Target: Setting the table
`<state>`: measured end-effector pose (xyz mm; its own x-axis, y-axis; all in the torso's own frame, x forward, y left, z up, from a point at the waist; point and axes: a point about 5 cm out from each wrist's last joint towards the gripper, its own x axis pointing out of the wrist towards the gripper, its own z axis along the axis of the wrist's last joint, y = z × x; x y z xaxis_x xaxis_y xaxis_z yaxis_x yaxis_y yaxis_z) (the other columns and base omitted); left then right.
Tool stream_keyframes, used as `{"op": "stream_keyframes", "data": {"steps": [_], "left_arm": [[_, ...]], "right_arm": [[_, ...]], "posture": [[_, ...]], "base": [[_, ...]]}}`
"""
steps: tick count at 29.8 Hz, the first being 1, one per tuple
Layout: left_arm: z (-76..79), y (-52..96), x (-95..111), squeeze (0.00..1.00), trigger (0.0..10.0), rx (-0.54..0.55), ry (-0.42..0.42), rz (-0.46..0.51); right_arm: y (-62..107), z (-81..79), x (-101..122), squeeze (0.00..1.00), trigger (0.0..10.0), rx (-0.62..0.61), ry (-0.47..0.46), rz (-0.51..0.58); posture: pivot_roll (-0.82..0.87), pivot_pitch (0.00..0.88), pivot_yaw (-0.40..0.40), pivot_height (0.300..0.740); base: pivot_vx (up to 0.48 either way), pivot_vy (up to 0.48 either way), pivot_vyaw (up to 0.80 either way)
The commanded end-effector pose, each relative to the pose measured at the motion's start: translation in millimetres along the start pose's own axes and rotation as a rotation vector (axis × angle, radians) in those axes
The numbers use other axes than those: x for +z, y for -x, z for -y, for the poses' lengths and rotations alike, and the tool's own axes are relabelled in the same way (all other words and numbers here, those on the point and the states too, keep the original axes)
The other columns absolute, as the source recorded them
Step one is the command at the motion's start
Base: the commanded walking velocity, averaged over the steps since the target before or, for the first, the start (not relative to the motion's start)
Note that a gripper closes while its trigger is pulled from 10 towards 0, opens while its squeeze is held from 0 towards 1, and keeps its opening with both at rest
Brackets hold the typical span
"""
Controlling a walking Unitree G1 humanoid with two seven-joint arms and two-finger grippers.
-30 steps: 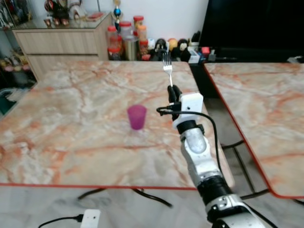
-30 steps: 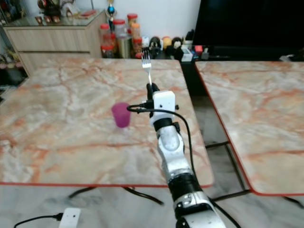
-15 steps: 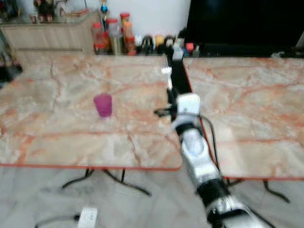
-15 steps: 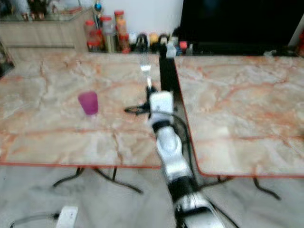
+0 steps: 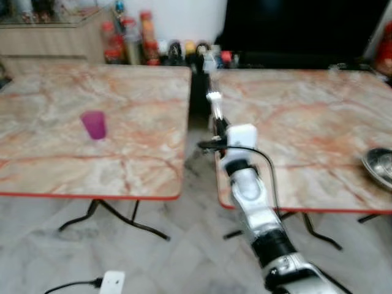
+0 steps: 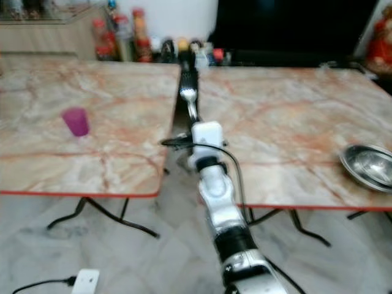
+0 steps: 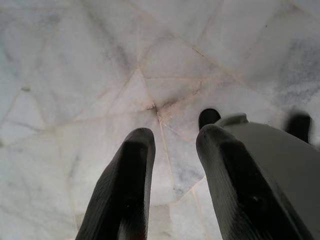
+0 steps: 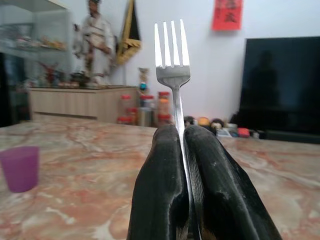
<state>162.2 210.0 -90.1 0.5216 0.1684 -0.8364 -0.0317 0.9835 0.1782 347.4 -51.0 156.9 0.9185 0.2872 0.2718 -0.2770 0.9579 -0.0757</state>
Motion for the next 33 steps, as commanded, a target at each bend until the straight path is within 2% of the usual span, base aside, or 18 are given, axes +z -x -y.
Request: {"op": "stream_keyframes", "data": {"steps": [1, 6, 20, 33], "left_arm": [[5.0, -0.2, 1, 0.0, 10.0, -0.015, -0.009, -0.005], [5.9, -0.2, 1, 0.0, 10.0, -0.019, -0.011, -0.006], [6.1, -0.5, 3, 0.0, 10.0, -0.017, -0.003, -0.001], [8.8, -0.4, 4, 0.0, 10.0, -0.028, -0.002, 0.009]], "right_arm": [[-2.1, 9.8, 4, 0.0, 10.0, -0.023, 0.01, 0.014], [-1.1, 7.7, -2, 0.0, 10.0, -0.005, 0.037, -0.025], [-0.6, 9.5, -3, 0.0, 10.0, -0.013, 0.027, -0.036], [0.4, 13.2, -7, 0.0, 10.0, -0.029, 0.021, -0.063]], "posture": [[-0.01, 0.0, 0.017, 0.74], [-0.02, 0.0, 0.015, 0.74], [-0.02, 0.0, 0.014, 0.74], [-0.02, 0.0, 0.02, 0.74]], "base": [[0.255, -0.401, 0.0], [0.262, -0.395, 0.0], [0.271, -0.392, 0.0], [0.0, -0.457, 0.0]]}}
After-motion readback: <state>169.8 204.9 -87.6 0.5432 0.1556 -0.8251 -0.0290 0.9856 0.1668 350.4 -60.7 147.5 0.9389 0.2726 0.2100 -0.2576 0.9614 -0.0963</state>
